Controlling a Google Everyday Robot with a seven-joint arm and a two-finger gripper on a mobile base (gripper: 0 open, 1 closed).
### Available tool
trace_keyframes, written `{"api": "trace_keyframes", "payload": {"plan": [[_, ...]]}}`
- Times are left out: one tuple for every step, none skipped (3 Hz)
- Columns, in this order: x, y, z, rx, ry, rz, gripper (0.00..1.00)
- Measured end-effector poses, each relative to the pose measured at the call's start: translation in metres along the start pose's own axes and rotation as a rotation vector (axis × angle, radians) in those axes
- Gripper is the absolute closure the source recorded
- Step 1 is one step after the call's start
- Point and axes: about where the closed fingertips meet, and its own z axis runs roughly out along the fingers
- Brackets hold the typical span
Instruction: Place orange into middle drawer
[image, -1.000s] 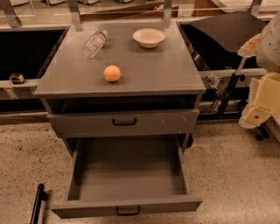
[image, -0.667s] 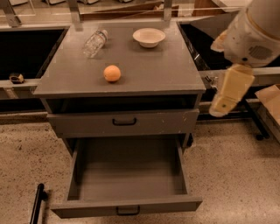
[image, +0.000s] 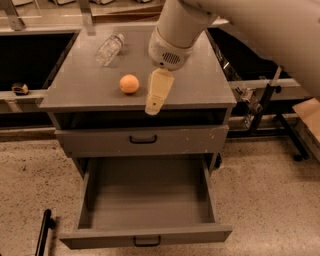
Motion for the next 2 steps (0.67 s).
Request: {"api": "trace_keyframes", "payload": {"plan": [[-0.053, -0.025, 0.059, -0.040, -0.036, -0.021, 0.00], [-0.071, -0.043, 0.104, -0.074, -0.050, 0.008, 0.00]]}}
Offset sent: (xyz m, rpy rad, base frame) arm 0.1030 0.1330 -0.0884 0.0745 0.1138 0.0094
